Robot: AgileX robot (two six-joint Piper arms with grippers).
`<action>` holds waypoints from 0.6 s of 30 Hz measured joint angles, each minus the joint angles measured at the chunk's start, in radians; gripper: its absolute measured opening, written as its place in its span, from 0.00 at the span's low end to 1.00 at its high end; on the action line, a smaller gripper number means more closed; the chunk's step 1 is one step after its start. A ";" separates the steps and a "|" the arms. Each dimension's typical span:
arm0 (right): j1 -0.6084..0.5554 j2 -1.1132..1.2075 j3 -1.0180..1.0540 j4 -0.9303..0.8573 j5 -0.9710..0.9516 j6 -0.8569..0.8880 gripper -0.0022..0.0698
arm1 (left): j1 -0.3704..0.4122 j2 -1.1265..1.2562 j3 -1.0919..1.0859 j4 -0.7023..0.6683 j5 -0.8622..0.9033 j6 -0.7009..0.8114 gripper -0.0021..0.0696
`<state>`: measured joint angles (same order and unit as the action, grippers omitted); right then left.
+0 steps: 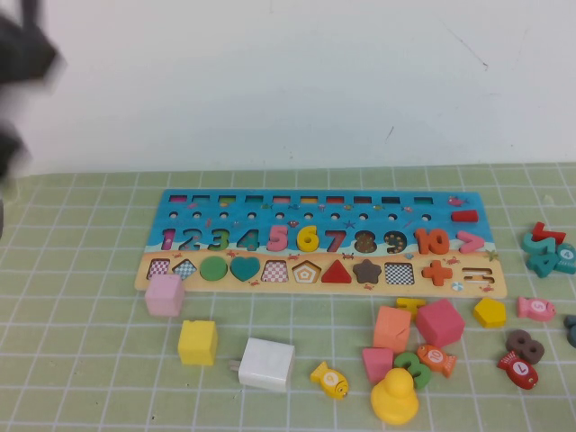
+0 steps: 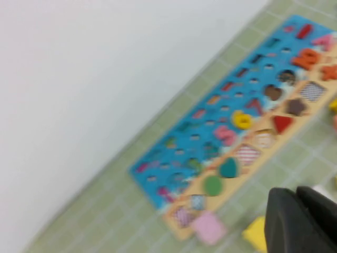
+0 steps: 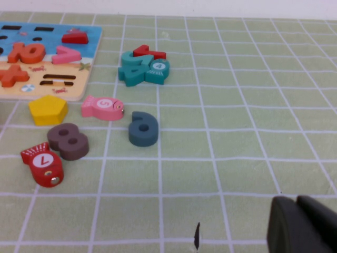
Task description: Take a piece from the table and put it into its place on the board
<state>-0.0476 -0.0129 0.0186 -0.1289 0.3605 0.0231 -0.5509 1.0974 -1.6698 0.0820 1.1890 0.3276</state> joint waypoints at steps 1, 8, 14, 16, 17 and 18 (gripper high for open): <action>0.000 0.000 0.000 0.000 0.000 0.000 0.04 | 0.000 -0.029 0.074 -0.016 -0.045 -0.007 0.03; 0.000 0.000 0.000 0.000 0.000 0.000 0.04 | 0.000 -0.125 0.503 -0.042 -0.201 -0.040 0.03; 0.000 0.000 0.000 0.000 0.000 0.000 0.04 | 0.000 -0.106 0.705 -0.051 -0.209 -0.044 0.03; 0.000 0.000 0.000 0.000 0.000 0.000 0.04 | -0.002 -0.096 0.754 -0.051 -0.214 -0.046 0.03; 0.000 0.000 0.000 0.000 0.000 0.000 0.04 | -0.004 -0.098 0.783 -0.051 -0.224 -0.046 0.03; 0.000 0.000 0.000 0.000 0.000 0.000 0.04 | -0.009 -0.107 0.813 -0.051 -0.231 -0.048 0.03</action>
<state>-0.0476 -0.0129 0.0186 -0.1289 0.3605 0.0231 -0.5597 0.9901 -0.8565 0.0305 0.9584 0.2797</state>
